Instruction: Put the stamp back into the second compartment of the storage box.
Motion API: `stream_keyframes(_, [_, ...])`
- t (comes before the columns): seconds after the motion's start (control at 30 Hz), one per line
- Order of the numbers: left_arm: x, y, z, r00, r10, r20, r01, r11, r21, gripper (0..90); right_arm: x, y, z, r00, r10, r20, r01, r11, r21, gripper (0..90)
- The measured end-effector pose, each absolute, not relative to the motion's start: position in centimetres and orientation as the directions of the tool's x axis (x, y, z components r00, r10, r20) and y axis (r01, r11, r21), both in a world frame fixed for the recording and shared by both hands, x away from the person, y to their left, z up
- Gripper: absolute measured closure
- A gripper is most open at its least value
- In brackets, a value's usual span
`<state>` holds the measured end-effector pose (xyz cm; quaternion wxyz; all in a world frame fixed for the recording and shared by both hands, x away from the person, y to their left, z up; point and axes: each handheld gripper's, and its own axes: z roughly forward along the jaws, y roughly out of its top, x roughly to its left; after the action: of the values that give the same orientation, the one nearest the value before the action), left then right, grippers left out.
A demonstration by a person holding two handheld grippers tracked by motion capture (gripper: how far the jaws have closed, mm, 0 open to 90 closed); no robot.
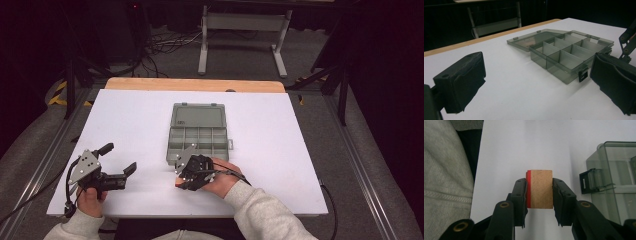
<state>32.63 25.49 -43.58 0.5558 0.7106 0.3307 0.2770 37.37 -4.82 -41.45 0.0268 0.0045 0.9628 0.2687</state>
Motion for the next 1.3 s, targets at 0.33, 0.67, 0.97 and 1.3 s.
stream_keyframes(0.33, [32.7, 25.5, -43.6, 0.630, 0.776, 0.027, 0.161, -0.164, 0.973, 1.0, 37.6, -5.4, -40.0, -0.996, 0.058, -0.075, 0.005, 0.823, 0.568, 65.8])
stream_keyframes(0.67, [32.7, 25.5, -43.6, 0.631, 0.776, 0.027, 0.162, -0.165, 0.973, 1.0, 37.9, -6.1, -38.9, -0.991, 0.091, -0.093, 0.014, 0.786, 0.619, 65.8])
stream_keyframes(0.97, [32.6, 25.5, -43.6, 0.630, 0.776, 0.027, 0.162, -0.165, 0.973, 1.0, 38.3, -6.8, -38.2, -0.985, 0.141, -0.098, 0.042, 0.751, 0.659, 65.8])
stream_keyframes(1.3, [32.6, 25.5, -43.6, 0.630, 0.776, 0.027, 0.161, -0.165, 0.973, 1.0, 39.1, -7.2, -37.6, -0.977, 0.191, -0.096, 0.072, 0.718, 0.693, 65.8])
